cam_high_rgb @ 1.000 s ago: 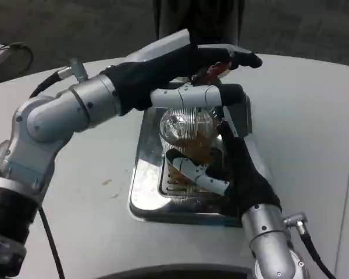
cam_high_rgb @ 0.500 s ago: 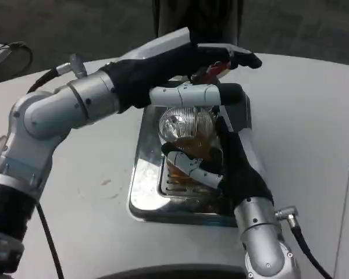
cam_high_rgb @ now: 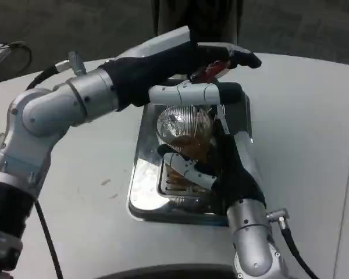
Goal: Grasp the cup under the faucet to collect the drink, then remove the cup.
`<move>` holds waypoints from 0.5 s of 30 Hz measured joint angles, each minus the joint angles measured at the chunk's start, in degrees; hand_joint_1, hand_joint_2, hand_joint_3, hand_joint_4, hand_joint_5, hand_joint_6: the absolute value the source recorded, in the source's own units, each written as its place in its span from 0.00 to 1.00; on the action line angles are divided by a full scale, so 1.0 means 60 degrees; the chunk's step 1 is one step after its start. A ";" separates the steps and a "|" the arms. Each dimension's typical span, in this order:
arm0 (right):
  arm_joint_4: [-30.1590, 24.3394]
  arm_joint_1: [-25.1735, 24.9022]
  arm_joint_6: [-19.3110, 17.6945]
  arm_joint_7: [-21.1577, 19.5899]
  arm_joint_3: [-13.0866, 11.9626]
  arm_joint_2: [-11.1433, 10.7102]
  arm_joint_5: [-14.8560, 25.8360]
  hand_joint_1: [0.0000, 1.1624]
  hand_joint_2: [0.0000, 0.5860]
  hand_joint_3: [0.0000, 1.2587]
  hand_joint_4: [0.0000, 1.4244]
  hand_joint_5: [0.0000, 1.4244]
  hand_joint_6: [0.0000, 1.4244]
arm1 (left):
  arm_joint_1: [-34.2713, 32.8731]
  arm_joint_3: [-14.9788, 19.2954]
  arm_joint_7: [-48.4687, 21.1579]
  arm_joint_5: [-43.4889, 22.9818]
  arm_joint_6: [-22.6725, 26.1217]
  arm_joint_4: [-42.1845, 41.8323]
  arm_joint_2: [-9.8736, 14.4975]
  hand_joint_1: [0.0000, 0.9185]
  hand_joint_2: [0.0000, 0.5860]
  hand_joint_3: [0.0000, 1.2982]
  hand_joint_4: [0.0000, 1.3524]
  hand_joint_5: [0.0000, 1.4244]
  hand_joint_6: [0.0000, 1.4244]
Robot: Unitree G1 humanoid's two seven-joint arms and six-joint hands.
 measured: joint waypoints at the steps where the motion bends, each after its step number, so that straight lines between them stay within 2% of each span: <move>1: 0.0042 -0.0002 -0.0045 -0.0044 0.0007 0.0009 0.0000 0.59 0.39 0.00 0.06 0.09 0.06 | 0.0000 0.0000 -0.0004 0.0000 -0.0005 0.0000 0.0007 0.00 0.00 0.19 0.11 0.10 0.09; 6: 0.0237 -0.0031 -0.0114 -0.0419 0.0093 0.0150 -0.0130 0.60 0.39 0.03 0.11 0.14 0.09 | 0.0000 0.0000 -0.0024 -0.0002 -0.0024 -0.0002 0.0072 0.00 0.00 0.19 0.11 0.10 0.09; 15: 0.0571 -0.0110 -0.0307 -0.1051 0.0307 0.0165 -0.0205 0.61 0.41 0.08 0.17 0.19 0.12 | 0.0003 0.0004 -0.0098 -0.0019 -0.0028 -0.0082 0.0180 0.00 0.00 0.19 0.11 0.10 0.09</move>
